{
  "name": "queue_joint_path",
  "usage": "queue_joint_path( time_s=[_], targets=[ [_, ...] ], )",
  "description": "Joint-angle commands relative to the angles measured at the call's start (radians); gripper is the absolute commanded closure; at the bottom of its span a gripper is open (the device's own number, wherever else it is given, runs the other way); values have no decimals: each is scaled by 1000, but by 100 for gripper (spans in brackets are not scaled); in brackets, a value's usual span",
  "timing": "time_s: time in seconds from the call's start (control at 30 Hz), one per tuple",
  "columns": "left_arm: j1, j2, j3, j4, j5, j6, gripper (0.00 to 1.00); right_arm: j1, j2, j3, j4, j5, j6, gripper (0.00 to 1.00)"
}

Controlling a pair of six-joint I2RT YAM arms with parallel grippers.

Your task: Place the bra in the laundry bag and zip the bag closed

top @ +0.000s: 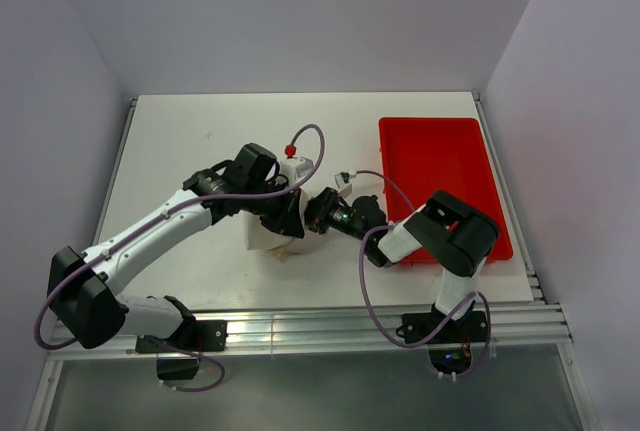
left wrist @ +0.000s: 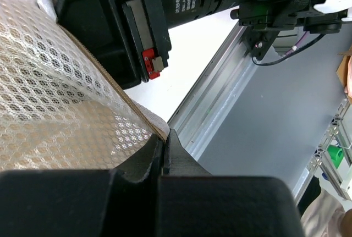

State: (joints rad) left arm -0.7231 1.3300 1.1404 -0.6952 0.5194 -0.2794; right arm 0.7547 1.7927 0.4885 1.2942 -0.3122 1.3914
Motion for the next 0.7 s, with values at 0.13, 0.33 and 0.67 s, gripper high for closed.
queue_joint_path(
  time_s=[0.13,0.33,0.67],
  targets=[
    [-12,-40,-60,33,53,-7,100,-15,-65,16,467,169,124,100],
    [-12,-51,-110,49,13,-17,100,-31,-119,22,455,239,210,100],
    [-13,-120,-208,184,-87,-90,100,-29,-384,-40,187,393,200,100]
  ],
)
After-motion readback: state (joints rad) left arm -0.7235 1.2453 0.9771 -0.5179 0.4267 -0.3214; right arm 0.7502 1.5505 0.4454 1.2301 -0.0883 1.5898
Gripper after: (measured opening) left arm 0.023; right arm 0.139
